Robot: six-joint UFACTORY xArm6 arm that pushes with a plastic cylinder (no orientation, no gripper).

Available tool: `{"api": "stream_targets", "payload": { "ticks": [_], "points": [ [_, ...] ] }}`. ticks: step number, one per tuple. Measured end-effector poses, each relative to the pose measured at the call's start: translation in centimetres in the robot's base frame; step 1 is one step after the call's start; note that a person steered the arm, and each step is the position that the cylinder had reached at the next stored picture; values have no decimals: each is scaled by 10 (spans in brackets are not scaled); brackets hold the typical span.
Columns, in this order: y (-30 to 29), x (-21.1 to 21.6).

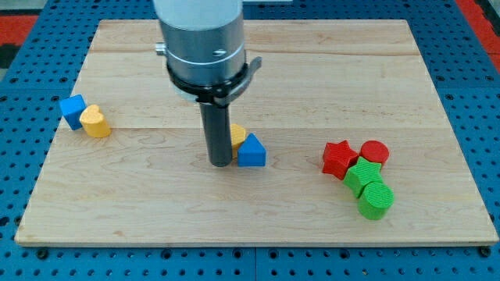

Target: Move the yellow hexagon and the blue triangle towards the bottom right

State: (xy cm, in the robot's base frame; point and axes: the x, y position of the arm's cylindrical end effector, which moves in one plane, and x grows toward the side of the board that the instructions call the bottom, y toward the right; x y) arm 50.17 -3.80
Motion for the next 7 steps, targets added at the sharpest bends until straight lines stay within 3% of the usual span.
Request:
{"api": "stream_targets", "payload": {
  "ticks": [1, 2, 3, 4, 5, 7],
  "points": [
    [-42, -2],
    [-48, -42],
    [7, -43],
    [90, 15],
    [133, 54],
    [12, 53]
  ]
}}
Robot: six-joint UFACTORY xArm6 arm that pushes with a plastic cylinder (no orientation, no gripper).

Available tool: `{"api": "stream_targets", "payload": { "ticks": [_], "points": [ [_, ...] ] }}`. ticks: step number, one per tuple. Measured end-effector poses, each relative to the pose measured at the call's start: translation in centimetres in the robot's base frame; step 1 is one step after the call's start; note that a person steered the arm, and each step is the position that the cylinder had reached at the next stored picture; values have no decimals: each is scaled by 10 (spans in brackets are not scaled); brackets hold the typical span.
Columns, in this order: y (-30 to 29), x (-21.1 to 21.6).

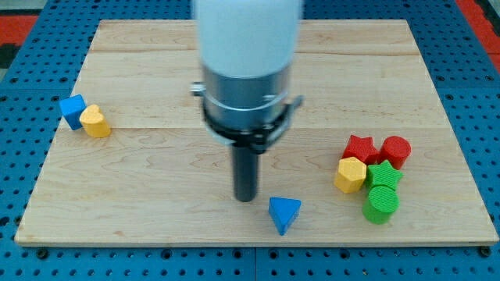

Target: Move the yellow hexagon and the blue triangle towards the bottom right

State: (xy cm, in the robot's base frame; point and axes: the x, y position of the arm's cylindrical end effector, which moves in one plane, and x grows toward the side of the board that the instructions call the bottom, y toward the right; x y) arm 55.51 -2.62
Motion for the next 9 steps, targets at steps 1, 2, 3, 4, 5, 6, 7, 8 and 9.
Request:
{"api": "stream_targets", "payload": {
  "ticks": [1, 2, 3, 4, 5, 6, 7, 8, 9],
  "points": [
    [-15, 40],
    [20, 62],
    [47, 37],
    [54, 11],
    [94, 8],
    [68, 8],
    [-74, 1],
    [-213, -28],
    [-275, -58]
  ]
}}
